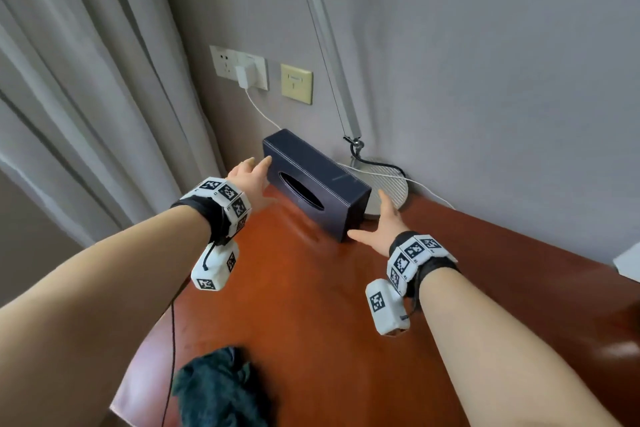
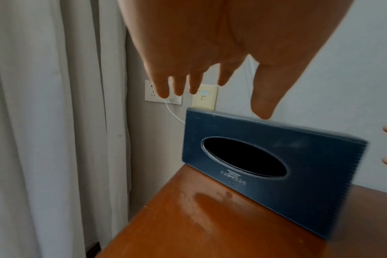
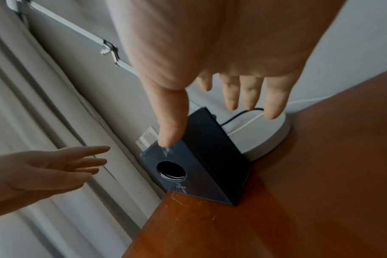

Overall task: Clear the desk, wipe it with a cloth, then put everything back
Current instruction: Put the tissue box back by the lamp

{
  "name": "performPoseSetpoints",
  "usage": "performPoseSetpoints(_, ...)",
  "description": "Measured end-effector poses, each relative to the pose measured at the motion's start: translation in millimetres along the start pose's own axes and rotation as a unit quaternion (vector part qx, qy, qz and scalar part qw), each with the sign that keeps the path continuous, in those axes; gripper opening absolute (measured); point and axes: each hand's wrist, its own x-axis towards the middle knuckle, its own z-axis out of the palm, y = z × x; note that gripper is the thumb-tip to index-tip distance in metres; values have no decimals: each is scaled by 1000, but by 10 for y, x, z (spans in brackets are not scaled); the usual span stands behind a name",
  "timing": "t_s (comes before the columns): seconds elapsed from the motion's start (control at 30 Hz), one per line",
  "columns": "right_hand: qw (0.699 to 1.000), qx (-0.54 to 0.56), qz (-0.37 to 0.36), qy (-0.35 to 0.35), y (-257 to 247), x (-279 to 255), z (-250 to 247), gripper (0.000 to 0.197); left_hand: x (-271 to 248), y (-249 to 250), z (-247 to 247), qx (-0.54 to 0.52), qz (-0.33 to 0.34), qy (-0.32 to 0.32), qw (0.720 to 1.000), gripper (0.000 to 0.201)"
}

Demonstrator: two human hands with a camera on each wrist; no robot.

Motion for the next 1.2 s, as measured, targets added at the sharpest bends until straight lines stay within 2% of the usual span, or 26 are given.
performPoseSetpoints(0.2,996,74,28,30,-160,477,248,110,688,-172,36,1,-6,-6,1000,85)
performPoseSetpoints(0.33,994,77,34,69,-119,613,365,101,1050,-158,81,-40,-11,-10,999,92)
performPoseSetpoints(0.57,992,88,50,69,-79,652,379,98,1273,22,180,-146,-25,-3,989,98)
performPoseSetpoints(0.73,991,95,51,74,-11,643,261,99,1218,114,134,-153,-35,-18,987,99)
performPoseSetpoints(0.97,989,114,6,88,18,359,-147,92,853,272,89,-187,-39,-3,982,94)
performPoseSetpoints(1.2,983,124,-24,134,446,-182,-681,90,237,881,0,-193,3,22,981,95)
